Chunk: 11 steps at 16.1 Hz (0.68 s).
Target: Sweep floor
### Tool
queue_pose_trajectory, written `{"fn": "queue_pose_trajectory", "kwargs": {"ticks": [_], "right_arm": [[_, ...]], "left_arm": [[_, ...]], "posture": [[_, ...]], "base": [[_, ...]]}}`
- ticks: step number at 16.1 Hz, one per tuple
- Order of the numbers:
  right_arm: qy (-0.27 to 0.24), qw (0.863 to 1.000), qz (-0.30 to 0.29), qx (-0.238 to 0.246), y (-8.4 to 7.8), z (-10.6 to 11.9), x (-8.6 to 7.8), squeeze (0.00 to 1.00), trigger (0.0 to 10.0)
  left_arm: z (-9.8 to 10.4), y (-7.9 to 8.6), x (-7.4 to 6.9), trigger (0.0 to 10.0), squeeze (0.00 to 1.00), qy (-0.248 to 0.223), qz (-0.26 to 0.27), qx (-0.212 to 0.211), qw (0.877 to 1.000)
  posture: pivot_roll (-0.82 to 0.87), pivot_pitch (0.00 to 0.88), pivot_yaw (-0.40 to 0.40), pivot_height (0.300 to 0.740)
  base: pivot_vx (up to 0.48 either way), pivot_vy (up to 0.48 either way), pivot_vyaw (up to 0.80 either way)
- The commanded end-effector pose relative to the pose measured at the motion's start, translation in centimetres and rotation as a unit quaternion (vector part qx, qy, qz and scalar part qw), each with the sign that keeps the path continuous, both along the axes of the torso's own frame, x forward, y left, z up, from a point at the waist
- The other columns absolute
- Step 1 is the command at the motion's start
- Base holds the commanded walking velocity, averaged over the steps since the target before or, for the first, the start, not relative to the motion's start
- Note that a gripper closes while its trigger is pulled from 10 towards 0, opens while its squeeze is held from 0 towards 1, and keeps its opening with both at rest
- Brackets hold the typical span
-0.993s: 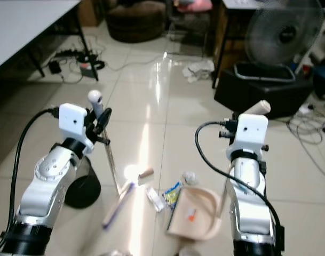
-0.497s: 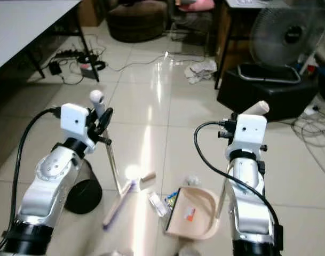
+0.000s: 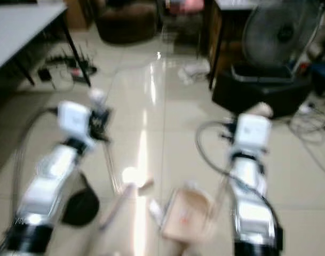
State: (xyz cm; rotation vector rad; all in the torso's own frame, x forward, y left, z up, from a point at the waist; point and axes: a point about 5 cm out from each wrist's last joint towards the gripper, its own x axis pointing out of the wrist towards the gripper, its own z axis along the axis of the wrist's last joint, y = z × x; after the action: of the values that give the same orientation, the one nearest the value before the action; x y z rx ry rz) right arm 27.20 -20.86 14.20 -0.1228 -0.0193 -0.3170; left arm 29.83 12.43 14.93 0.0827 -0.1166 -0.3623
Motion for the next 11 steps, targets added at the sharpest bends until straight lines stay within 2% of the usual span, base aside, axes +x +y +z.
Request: {"fn": "queue_pose_trajectory", "kwargs": {"ticks": [1, 3, 5, 6, 11], "right_arm": [[-0.023, 1.0, 0.007, -0.01, 0.57, 1.05, 0.22, 0.0, 10.0], [-0.018, 0.999, -0.007, 0.025, 0.3, 0.82, 0.25, 0.0, 10.0], [-0.022, 0.999, -0.004, 0.023, 0.24, 0.91, 0.2, 0.0, 10.0], [-0.011, 0.999, -0.007, 0.043, 0.05, 0.64, 0.18, 0.0, 10.0], [-0.015, 0.999, -0.007, 0.038, -0.02, 0.8, 0.31, 0.0, 10.0]], "left_arm": [[0.92, 0.47, 0.11, 10.0, 0.0, -0.021, 0.003, -0.005, 1.0], [0.91, 0.43, 0.1, 10.0, 0.0, -0.022, 0.002, -0.007, 1.0], [0.84, 0.51, 0.11, 10.0, 0.0, -0.02, 0.005, -0.004, 1.0], [0.73, 0.6, 0.12, 10.0, 0.0, -0.02, 0.009, 0.004, 1.0], [0.59, 0.66, 0.21, 10.0, 0.0, -0.023, 0.017, 0.01, 1.0]], "posture": [[-0.03, 0.077, 0.036, 0.74], [-0.03, 0.078, 0.036, 0.74], [-0.03, 0.078, 0.038, 0.74], [-0.03, 0.081, 0.038, 0.74], [-0.03, 0.083, 0.038, 0.74]], "base": [[0.33, 0.0, 0.0], [0.152, 0.0, 0.0], [0.0, 0.0, 0.0], [0.0, 0.0, 0.0], [0.0, 0.0, 0.0]]}}
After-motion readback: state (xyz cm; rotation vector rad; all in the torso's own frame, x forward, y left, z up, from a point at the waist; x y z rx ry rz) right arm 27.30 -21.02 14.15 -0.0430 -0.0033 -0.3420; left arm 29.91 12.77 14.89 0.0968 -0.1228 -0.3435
